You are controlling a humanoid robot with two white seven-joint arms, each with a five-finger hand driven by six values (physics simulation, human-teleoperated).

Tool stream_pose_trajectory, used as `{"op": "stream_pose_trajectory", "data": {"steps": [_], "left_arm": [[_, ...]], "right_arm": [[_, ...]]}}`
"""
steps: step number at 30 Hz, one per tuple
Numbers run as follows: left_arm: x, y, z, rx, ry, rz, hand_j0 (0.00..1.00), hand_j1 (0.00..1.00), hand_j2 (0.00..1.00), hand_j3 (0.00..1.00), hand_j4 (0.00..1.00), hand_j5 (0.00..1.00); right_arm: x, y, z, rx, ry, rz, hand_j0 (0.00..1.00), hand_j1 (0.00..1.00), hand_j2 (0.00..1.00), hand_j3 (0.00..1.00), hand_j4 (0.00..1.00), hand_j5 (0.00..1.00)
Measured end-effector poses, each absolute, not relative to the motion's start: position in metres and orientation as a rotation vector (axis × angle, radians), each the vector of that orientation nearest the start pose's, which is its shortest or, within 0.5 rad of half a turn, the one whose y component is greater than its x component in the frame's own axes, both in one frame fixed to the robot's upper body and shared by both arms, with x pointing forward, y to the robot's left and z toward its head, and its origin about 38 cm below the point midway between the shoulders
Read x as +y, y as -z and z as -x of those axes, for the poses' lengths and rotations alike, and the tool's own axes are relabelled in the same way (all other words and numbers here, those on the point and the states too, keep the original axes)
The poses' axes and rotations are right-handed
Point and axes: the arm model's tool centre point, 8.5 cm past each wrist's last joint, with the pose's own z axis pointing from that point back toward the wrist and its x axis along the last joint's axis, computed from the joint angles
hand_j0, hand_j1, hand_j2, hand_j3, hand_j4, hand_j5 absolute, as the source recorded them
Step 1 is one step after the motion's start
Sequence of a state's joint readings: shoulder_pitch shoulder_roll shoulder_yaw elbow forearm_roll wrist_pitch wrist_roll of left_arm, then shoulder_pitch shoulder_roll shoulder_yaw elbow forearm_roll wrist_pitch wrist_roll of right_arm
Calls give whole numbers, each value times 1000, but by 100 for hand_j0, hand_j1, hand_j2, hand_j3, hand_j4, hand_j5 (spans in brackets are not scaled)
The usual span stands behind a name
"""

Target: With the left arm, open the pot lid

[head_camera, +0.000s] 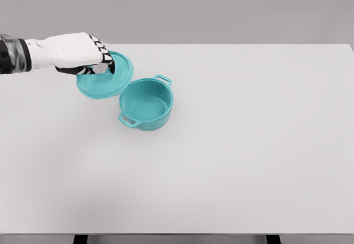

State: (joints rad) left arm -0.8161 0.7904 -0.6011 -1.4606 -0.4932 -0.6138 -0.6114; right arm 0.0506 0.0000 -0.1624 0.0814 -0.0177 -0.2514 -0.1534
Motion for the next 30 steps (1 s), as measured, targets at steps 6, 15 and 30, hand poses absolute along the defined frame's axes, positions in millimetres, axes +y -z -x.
{"op": "stream_pose_trajectory", "data": {"steps": [6, 15, 30], "left_arm": [[333, -306, -452, 1830, -2994, 951, 58, 58, 58, 58, 58, 58], [357, -280, -446, 1788, -3112, 941, 58, 58, 58, 58, 58, 58], [367, -241, -438, 1798, -3223, 842, 57, 57, 57, 57, 57, 57]], "right_arm": [[-284, 255, 37, -113, 183, 261, 100, 100, 100, 100, 100, 100], [-284, 255, 37, -113, 183, 261, 100, 100, 100, 100, 100, 100], [-284, 255, 37, -113, 183, 261, 100, 100, 100, 100, 100, 100]]}}
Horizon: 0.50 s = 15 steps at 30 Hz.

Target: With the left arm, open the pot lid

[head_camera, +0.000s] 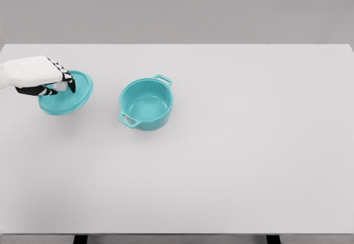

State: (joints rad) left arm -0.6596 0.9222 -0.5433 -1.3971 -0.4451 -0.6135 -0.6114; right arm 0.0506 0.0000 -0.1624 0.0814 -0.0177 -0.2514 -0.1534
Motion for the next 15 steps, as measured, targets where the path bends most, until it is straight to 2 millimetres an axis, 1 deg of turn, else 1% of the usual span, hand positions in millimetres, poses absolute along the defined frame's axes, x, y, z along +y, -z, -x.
{"op": "stream_pose_trajectory", "data": {"steps": [1, 2, 8, 10, 11, 13, 15], "left_arm": [[367, -240, -439, -1185, 2125, -555, 57, 57, 57, 57, 57, 57], [368, -235, -437, -1178, 2124, -543, 57, 57, 57, 57, 57, 57], [369, -232, -437, -1169, 2123, -538, 57, 57, 57, 57, 57, 57], [370, -223, -433, -1156, 2124, -519, 57, 57, 57, 57, 57, 57], [370, -223, -434, -1155, 2123, -519, 57, 57, 57, 57, 57, 57], [370, -214, -430, -1142, 2122, -497, 57, 57, 57, 57, 57, 57], [372, -212, -431, -1138, 2115, -494, 57, 57, 57, 57, 57, 57]], "right_arm": [[-284, 255, 37, -113, 183, 261, 100, 100, 100, 100, 100, 100], [-284, 255, 37, -113, 183, 261, 100, 100, 100, 100, 100, 100], [-284, 255, 37, -113, 183, 261, 100, 100, 100, 100, 100, 100], [-284, 255, 37, -113, 183, 261, 100, 100, 100, 100, 100, 100], [-284, 255, 37, -113, 183, 261, 100, 100, 100, 100, 100, 100], [-284, 255, 37, -113, 183, 261, 100, 100, 100, 100, 100, 100], [-284, 255, 37, -113, 183, 261, 100, 100, 100, 100, 100, 100]]}}
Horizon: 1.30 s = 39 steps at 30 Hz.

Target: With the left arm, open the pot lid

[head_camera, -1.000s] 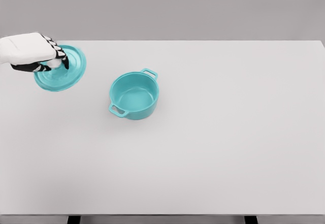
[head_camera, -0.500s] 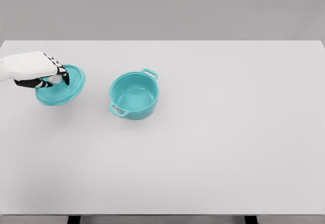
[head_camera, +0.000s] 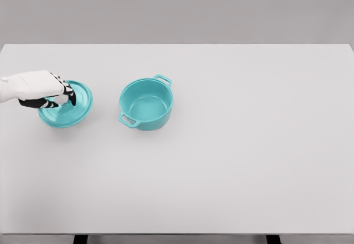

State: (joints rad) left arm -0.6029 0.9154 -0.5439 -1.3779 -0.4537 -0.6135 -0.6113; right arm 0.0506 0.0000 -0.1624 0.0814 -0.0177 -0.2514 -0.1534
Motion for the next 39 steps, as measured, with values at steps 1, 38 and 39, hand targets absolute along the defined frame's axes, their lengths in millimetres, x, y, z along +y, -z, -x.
{"op": "stream_pose_trajectory", "data": {"steps": [1, 38, 39], "left_arm": [[373, -211, -431, -1135, 2112, -491, 57, 57, 57, 57, 57, 57], [401, -205, -432, -1099, 2028, -533, 100, 100, 100, 100, 100, 100], [411, -215, -435, -1113, 1987, -567, 100, 100, 100, 100, 100, 100]], "right_arm": [[-284, 255, 37, -113, 183, 261, 100, 100, 100, 100, 100, 100], [-284, 255, 37, -113, 183, 261, 100, 100, 100, 100, 100, 100], [-284, 255, 37, -113, 183, 261, 100, 100, 100, 100, 100, 100]]}}
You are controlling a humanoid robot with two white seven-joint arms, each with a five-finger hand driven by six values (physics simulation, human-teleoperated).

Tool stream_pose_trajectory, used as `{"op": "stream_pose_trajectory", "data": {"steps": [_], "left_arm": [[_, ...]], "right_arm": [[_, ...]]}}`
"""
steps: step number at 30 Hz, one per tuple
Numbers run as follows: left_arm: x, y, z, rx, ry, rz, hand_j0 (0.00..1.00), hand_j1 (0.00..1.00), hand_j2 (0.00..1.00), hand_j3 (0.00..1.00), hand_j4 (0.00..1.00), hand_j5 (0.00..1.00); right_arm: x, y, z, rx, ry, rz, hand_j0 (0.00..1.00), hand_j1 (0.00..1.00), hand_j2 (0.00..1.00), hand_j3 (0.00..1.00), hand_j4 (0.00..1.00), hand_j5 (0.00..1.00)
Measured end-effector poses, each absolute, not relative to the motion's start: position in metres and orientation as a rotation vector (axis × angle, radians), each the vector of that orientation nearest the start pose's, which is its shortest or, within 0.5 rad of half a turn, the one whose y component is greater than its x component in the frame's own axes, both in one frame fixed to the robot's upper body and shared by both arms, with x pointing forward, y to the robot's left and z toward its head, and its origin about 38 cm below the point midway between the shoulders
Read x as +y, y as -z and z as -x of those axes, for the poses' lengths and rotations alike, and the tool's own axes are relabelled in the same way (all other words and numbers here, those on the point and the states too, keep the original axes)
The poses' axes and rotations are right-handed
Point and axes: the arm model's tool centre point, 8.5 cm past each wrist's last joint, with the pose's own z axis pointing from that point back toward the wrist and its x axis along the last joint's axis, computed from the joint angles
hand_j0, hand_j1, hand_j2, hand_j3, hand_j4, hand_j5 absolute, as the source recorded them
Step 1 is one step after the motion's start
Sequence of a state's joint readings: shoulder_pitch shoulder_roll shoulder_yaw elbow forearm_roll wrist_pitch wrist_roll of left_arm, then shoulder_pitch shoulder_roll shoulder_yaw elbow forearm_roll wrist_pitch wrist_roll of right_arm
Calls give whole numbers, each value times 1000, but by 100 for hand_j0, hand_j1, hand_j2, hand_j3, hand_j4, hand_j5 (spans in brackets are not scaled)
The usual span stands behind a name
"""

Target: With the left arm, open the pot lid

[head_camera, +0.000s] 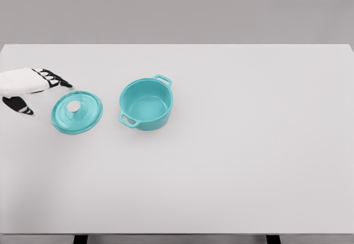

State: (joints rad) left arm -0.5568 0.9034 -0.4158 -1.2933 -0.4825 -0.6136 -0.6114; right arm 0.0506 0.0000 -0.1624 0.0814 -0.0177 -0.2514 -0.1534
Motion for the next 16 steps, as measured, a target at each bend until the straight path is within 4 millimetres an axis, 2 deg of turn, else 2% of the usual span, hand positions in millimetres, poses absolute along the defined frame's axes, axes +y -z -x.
{"op": "stream_pose_trajectory", "data": {"steps": [2, 4, 7, 16], "left_arm": [[428, -230, -438, -1140, 1916, -620, 100, 100, 100, 100, 100, 100], [435, -239, -440, -1172, 1869, -644, 100, 100, 100, 100, 100, 100], [430, -247, -445, -1263, 1805, -640, 100, 100, 100, 100, 100, 100], [418, -251, -451, -1394, 1713, -600, 100, 100, 100, 100, 100, 100]], "right_arm": [[-284, 255, 37, -113, 183, 261, 100, 100, 100, 100, 100, 100], [-284, 255, 37, -113, 183, 261, 100, 100, 100, 100, 100, 100], [-284, 255, 37, -113, 183, 261, 100, 100, 100, 100, 100, 100], [-284, 255, 37, -113, 183, 261, 100, 100, 100, 100, 100, 100]]}}
